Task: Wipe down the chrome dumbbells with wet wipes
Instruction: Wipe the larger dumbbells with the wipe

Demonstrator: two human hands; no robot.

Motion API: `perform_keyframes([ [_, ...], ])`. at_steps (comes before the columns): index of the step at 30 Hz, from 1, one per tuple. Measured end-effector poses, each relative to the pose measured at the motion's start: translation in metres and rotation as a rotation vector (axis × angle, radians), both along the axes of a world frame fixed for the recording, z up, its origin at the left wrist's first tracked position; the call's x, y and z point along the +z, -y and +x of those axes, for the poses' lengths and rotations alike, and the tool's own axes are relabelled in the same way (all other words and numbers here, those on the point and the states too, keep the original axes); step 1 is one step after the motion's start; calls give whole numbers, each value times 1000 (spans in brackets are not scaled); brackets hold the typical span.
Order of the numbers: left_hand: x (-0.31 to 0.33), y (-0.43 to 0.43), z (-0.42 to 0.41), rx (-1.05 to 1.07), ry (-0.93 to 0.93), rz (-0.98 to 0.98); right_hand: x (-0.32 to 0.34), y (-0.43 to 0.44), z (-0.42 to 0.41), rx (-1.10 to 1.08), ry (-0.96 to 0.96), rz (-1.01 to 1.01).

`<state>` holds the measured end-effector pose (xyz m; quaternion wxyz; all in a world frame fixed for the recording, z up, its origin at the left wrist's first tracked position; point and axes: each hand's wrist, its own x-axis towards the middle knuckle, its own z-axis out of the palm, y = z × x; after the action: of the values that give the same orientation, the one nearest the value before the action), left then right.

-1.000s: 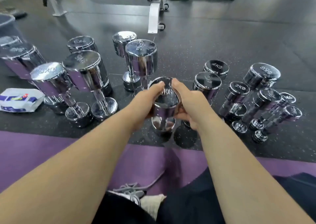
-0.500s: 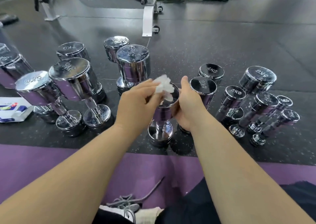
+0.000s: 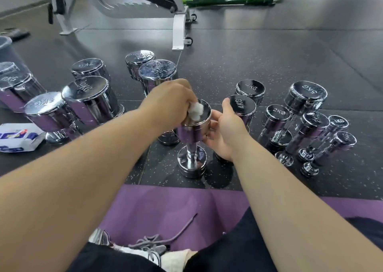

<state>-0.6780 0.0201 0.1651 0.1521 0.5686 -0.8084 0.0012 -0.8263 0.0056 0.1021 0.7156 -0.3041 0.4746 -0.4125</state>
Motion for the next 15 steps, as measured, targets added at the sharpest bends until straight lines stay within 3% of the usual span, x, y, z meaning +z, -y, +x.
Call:
perform_keyframes([
  [6,-21,-46,-7,-64,-56,-242,-4,-1,7,-40,50,-19],
  [8,-16,-30,-32,-37,-96,-125,-3,-5,6,-46,78,-25],
  [12,-6,-6,-22,254,-106,5,0,-5,5,-84,101,11],
  [15,-11,-35,-3,180,-170,-45,3,-3,4,-83,135,8],
])
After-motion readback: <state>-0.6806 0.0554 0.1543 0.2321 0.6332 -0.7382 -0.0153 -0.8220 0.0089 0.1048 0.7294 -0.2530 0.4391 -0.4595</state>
